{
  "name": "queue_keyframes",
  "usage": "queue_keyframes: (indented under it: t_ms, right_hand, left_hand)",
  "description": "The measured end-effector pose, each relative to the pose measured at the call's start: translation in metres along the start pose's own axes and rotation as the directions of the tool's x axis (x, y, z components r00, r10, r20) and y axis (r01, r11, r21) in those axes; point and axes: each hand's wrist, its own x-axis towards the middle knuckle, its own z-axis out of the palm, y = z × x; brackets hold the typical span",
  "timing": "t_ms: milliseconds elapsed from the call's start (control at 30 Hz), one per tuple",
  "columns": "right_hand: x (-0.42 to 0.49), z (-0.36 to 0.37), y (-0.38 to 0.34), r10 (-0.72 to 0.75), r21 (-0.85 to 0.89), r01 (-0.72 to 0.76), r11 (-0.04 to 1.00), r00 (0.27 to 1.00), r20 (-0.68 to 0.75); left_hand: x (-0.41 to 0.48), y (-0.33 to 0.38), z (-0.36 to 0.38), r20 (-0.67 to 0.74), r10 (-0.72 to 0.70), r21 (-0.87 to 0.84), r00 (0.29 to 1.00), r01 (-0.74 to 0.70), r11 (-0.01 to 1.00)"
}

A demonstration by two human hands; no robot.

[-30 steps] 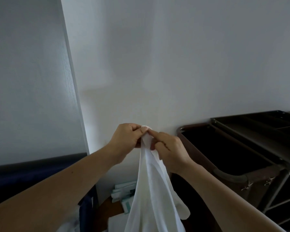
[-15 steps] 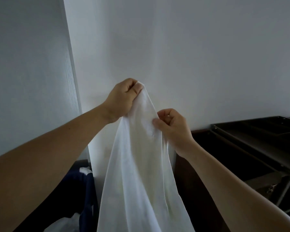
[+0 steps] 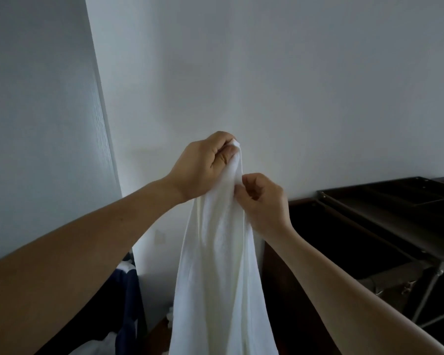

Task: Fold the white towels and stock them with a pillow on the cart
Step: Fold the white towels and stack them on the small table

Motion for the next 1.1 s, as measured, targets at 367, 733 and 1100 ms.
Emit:
queue_keyframes:
  t_ms: [367,733,1100]
  right_hand:
    - [-0.017,-0.017,0.055,0.347,-0.44,-0.175,0.881,0.871,0.349]
    - [-0.037,-0.043,0.093,0.496,-0.58,-0.23,0.781,0.793,0.354]
    - [-0.047,-0.046,0.114,0.566,-0.672,-0.222,0.706,0.748,0.347]
  left_hand:
    - [-0.016,-0.046,-0.015,0.053,-0.175,0.013,0.983,0.175,0.985]
    - [-0.021,-0.075,-0.042,-0.015,-0.274,-0.022,0.961,0.274,0.961]
    - [-0.021,-0.093,-0.056,-0.113,-0.349,-0.115,0.93,0.336,0.935]
